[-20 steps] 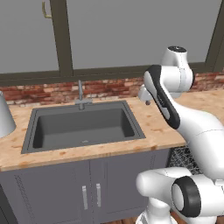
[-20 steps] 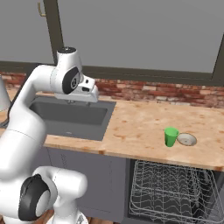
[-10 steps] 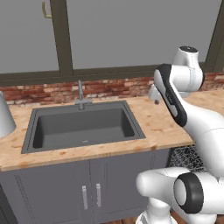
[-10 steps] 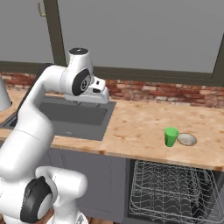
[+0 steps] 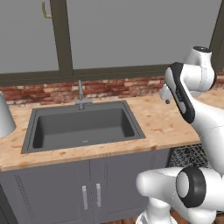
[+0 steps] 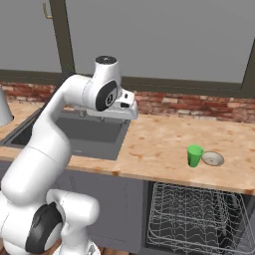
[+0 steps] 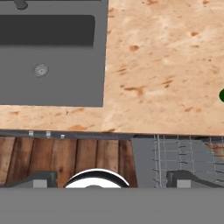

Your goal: Pick up the cup and bowl from the counter, place them in the dishwasher, and close the dishwasher door.

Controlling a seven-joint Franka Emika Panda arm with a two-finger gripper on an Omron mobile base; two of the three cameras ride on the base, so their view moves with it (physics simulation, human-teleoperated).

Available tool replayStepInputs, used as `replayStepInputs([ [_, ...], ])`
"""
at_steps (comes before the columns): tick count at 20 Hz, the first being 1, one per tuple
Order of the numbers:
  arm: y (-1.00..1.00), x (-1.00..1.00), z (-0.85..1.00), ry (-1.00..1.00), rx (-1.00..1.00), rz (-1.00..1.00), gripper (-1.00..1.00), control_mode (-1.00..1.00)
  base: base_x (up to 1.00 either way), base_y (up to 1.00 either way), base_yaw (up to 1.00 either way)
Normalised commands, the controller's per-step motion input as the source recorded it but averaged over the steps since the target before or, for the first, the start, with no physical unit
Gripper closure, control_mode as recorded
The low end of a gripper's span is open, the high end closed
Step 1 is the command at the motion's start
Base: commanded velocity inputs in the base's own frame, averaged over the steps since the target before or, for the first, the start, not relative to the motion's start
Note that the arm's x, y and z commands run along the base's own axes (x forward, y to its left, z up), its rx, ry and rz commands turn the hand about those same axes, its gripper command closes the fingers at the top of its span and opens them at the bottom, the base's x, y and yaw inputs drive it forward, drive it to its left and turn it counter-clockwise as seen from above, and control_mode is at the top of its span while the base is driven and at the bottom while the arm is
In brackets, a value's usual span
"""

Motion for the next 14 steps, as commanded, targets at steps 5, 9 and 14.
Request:
replayStepInputs([
  [5, -0.41, 0.00, -0.01, 0.00, 0.00, 0.00, -1.00, -1.00, 0.00, 0.00, 0.00],
  [9, -0.40, 0.00, -0.09, 0.00, 0.00, 0.00, -1.00, -1.00, 0.00, 0.00, 0.00],
  [14, -0.37, 0.01, -0.17, 0.00, 0.00, 0.00, -1.00, -1.00, 0.00, 0.00, 0.00],
])
